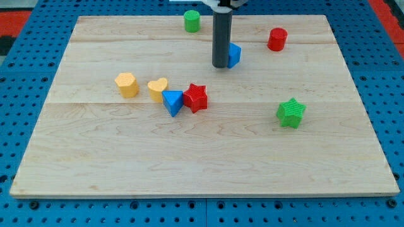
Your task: Move the blue cube towards top right
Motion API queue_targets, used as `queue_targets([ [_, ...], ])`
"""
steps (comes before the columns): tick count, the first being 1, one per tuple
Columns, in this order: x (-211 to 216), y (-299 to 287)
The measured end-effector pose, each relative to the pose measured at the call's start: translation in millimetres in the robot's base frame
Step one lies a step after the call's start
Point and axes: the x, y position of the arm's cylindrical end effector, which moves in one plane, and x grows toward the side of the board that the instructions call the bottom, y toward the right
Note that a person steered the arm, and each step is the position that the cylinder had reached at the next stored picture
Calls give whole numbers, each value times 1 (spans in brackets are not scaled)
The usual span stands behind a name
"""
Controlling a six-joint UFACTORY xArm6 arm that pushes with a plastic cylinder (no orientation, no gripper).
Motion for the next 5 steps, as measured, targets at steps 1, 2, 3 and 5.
queue_targets([
  [1, -25, 10],
  [2, -44, 26],
  [3, -62, 54],
  [5, -85, 79],
])
